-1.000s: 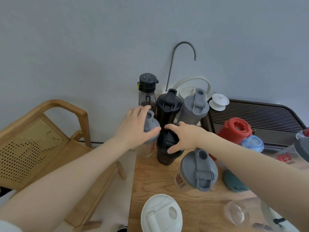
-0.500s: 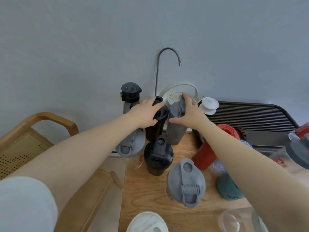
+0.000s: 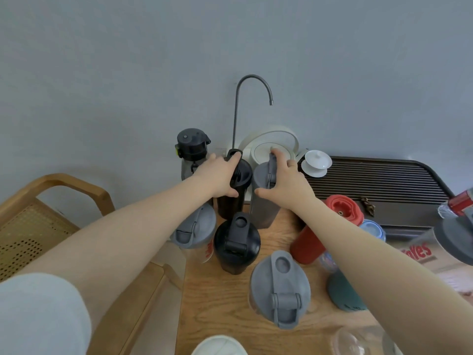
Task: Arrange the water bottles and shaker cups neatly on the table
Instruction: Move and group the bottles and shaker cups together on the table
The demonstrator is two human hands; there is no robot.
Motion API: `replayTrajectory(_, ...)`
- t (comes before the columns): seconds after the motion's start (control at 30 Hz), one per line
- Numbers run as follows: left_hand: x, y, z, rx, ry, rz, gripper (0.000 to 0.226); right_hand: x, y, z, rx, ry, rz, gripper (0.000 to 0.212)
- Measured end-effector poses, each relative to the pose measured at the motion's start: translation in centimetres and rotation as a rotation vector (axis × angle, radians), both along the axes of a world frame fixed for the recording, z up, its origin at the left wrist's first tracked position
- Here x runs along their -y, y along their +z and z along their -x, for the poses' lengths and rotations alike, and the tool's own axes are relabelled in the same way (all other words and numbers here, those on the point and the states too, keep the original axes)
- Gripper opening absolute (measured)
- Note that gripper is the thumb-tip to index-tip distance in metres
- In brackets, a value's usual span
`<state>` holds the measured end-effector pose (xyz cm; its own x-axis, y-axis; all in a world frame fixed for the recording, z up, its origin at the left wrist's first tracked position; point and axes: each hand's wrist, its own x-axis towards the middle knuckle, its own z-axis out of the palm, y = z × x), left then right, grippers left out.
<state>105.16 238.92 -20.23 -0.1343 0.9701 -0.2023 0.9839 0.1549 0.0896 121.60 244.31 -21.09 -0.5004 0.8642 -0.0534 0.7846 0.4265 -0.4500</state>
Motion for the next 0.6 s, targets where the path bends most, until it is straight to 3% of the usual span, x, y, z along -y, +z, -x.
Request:
replayTrajectory(0.3, -0.7, 0.0, -1.0, -0.086, 0.032, -0.058, 0.080, 1.1, 1.2, -1.2, 0.121, 0.060, 0.068, 0.099)
replayTrajectory(0.47, -2.0, 0.4, -2.8, -0.048, 0.048, -0.084, 0.074, 2.1, 1.2, -1.5, 0.048, 0.119, 0.174, 0.103)
replayTrajectory(0.6, -1.7, 0.4, -2.0, 0.019, 0.084, -0.095, 0.082, 2.6, 1.2, -1.3, 0.040, 0.114, 0.130, 0.101)
